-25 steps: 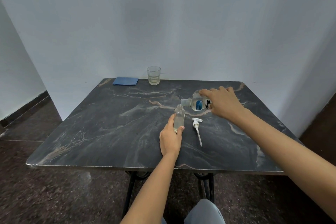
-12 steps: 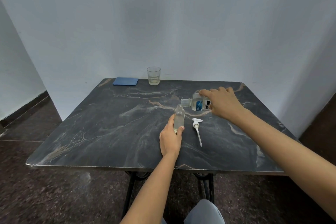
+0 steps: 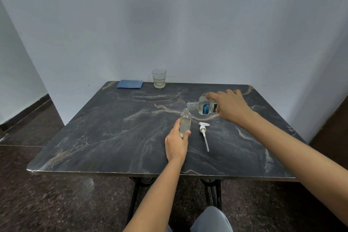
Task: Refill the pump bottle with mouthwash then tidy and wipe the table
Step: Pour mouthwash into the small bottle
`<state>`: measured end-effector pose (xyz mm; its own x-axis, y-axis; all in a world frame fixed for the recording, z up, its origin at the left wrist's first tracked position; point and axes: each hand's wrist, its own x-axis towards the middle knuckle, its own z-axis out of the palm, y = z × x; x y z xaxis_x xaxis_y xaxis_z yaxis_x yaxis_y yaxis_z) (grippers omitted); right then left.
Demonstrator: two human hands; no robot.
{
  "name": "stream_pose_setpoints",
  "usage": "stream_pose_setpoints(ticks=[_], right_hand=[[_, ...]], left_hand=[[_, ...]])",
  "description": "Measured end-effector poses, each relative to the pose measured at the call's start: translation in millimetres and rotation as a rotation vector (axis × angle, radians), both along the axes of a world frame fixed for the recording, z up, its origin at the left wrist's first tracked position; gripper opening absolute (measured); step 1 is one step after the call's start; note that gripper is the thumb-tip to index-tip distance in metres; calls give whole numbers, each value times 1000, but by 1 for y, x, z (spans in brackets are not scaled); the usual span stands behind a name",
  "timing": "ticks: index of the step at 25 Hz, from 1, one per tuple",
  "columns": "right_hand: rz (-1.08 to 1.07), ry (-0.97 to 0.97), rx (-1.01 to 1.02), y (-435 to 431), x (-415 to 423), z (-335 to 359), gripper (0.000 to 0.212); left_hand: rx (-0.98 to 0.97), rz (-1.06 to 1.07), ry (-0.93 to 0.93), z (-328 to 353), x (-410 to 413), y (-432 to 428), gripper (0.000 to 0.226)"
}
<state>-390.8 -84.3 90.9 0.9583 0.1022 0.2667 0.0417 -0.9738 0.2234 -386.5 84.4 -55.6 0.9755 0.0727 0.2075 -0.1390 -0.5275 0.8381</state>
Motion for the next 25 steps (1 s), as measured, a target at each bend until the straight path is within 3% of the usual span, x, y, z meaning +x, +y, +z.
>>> stream_pose_setpoints(ticks=[25], right_hand=[[5, -14, -41, 2, 3, 3, 58]], left_hand=[[-13, 6, -7, -2, 2, 0, 58]])
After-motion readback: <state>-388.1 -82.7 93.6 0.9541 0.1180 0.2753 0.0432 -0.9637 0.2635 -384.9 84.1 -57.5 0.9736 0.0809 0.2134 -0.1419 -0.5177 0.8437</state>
